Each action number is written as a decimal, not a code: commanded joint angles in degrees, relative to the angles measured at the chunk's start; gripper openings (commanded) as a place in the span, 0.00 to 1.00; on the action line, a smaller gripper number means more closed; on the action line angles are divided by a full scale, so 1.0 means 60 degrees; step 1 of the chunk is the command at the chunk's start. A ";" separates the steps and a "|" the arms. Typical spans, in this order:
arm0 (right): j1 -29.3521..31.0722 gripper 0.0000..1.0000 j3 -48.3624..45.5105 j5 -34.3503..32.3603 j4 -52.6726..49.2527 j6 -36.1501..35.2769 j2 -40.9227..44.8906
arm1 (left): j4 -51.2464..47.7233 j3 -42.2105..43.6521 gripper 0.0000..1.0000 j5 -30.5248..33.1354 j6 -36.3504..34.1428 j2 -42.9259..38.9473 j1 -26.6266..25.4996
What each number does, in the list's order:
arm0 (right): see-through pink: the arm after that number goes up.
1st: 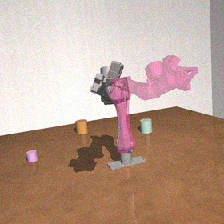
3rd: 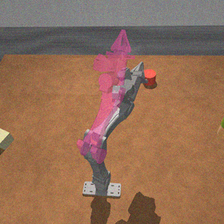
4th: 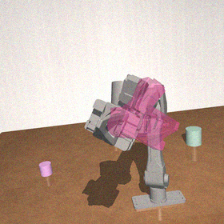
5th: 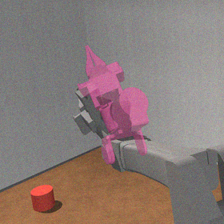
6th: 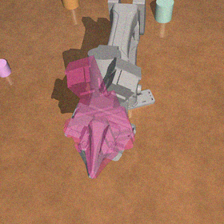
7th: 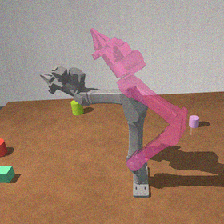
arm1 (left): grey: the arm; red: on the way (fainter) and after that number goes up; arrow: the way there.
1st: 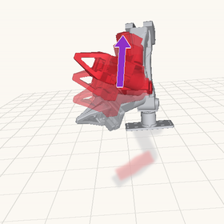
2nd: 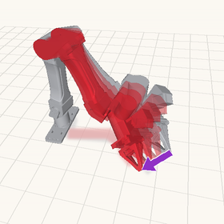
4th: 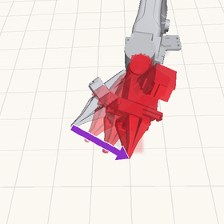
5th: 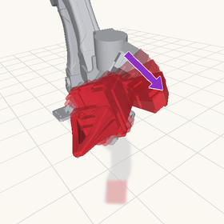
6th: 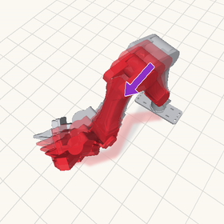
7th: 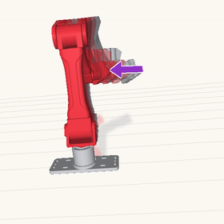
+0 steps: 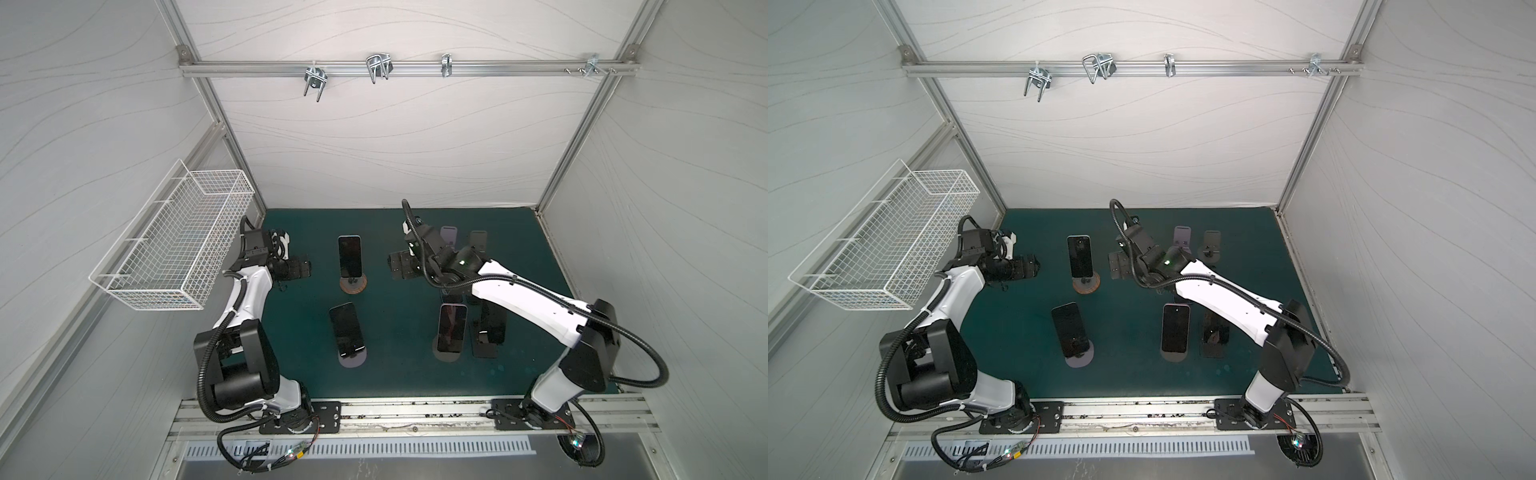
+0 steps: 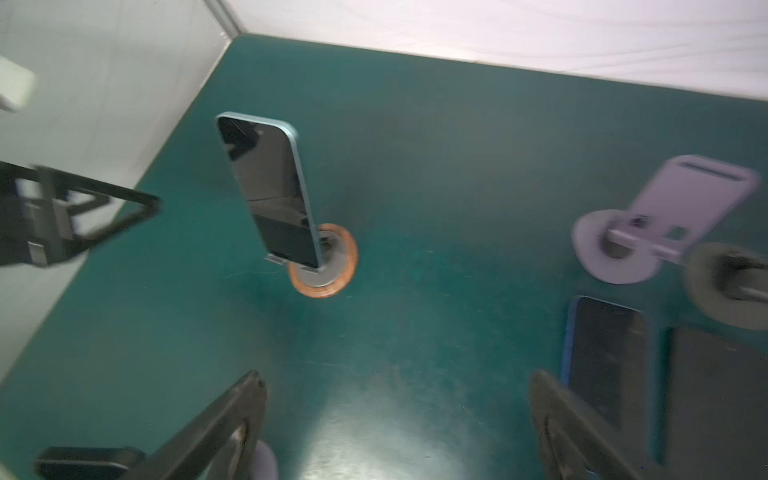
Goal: Remove the phone from the phone stand
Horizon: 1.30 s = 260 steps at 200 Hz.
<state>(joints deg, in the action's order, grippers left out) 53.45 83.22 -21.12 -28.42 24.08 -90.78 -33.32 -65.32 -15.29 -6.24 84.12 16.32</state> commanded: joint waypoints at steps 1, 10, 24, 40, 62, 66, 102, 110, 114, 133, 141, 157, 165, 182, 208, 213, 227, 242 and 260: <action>-0.0061 0.99 -0.0615 -0.1298 0.0157 -0.0389 0.1022 | -0.1089 -0.1379 1.00 -0.0071 0.0221 -0.0022 -0.0388; -0.0088 0.99 -0.0900 -0.1563 0.0248 -0.0423 0.1300 | -0.1465 -0.1730 1.00 0.0226 0.0370 0.0044 -0.0680; -0.0181 0.99 -0.1346 -0.1823 0.0398 -0.0368 0.1748 | -0.2261 -0.2414 1.00 0.0581 0.0496 0.0258 -0.1234; -0.0358 0.99 -0.1731 -0.1868 0.0460 -0.0181 0.2212 | -0.3185 -0.3251 1.00 0.0732 0.0694 0.0570 -0.1776; -0.0584 0.99 -0.2350 -0.2181 0.0499 -0.0202 0.2824 | -0.3643 -0.3982 1.00 0.0918 0.1033 0.0821 -0.2501; -0.0635 0.99 -0.2456 -0.2271 0.0446 -0.0204 0.2941 | -0.3654 -0.4075 1.00 0.1009 0.1072 0.0867 -0.2642; -0.1384 0.99 -0.3587 -0.2432 0.0130 -0.0093 0.4276 | -0.3542 -0.4709 1.00 0.2122 0.1605 0.1160 -0.3598; -0.1613 0.99 -0.3889 -0.2432 0.0117 -0.0101 0.4617 | -0.3430 -0.4770 1.00 0.2378 0.1770 0.1245 -0.3740; -0.1724 0.99 -0.4056 -0.2447 0.0090 -0.0101 0.4797 | -0.3345 -0.4772 1.00 0.2533 0.1851 0.1266 -0.3816; -0.2372 0.99 -0.4753 -0.2443 -0.0059 0.0118 0.5604 | -0.3020 -0.4793 1.00 0.3388 0.2115 0.1445 -0.4298; -0.2645 0.99 -0.5041 -0.2417 -0.0091 0.0215 0.5933 | -0.2891 -0.4794 1.00 0.3539 0.2170 0.1501 -0.4477; -0.3115 0.99 -0.5670 -0.2401 -0.0049 0.0235 0.6554 | -0.2539 -0.4689 1.00 0.3614 0.2400 0.1585 -0.4744; -0.3315 0.99 -0.5967 -0.2400 -0.0038 0.0214 0.6848 | -0.2375 -0.4644 1.00 0.3631 0.2534 0.1635 -0.4846; -0.3620 0.99 -0.6621 -0.2379 0.0074 0.0038 0.7410 | -0.2122 -0.4641 1.00 0.3809 0.2723 0.1763 -0.5014; -0.3839 0.99 -0.7583 -0.2212 0.0525 -0.0610 0.8196 | -0.1684 -0.4438 1.00 0.4028 0.3060 0.1934 -0.5165; -0.3861 0.99 -0.7789 -0.2182 0.0651 -0.0797 0.8335 | -0.1608 -0.4400 1.00 0.4049 0.3163 0.1961 -0.5184; -0.3869 0.99 -0.8457 -0.2086 0.1206 -0.1547 0.8699 | -0.1482 -0.4276 1.00 0.4147 0.3386 0.2070 -0.5222; -0.3888 0.99 -0.9206 -0.1981 0.2075 -0.2355 0.9152 | -0.1304 -0.4062 1.00 0.4171 0.3529 0.2136 -0.5307; -0.3983 0.99 -0.9947 -0.1730 0.2886 -0.2690 0.9874 | -0.1114 -0.3858 1.00 0.4301 0.3592 0.2205 -0.5415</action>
<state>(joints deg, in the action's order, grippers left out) 30.33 29.19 -33.80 -16.40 15.62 -35.31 -43.44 -89.67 8.43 12.75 96.16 -15.11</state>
